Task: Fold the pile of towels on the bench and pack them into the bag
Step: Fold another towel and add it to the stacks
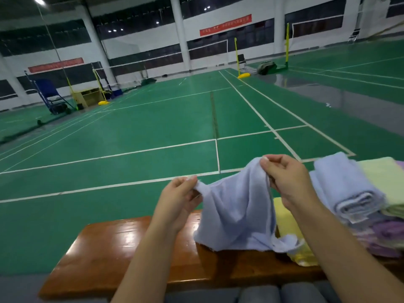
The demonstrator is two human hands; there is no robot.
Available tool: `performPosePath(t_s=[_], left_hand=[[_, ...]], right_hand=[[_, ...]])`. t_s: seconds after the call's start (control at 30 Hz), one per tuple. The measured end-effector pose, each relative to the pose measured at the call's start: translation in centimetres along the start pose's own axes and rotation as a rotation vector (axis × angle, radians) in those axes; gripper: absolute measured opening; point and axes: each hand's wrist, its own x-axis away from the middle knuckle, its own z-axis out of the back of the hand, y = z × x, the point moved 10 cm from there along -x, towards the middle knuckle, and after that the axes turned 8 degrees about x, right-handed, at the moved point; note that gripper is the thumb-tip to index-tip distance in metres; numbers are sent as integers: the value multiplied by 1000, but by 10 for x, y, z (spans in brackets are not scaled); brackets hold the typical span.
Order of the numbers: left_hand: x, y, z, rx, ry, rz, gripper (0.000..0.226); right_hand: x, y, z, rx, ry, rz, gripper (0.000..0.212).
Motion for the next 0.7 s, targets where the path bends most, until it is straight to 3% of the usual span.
performPosePath(t_s=[0.13, 0.3, 0.53, 0.7], left_hand=[[22, -41, -22, 7, -9, 61, 14], [41, -69, -21, -185, 24, 39, 11], [61, -73, -20, -458, -8, -66, 17], [68, -66, -22, -477, -22, -101, 11]], right_hand=[[47, 12, -21, 179, -77, 120, 7], [75, 22, -29, 274, -138, 183, 10], [91, 33, -27, 346, -147, 224, 8], [101, 27, -35, 381, -211, 296, 20]])
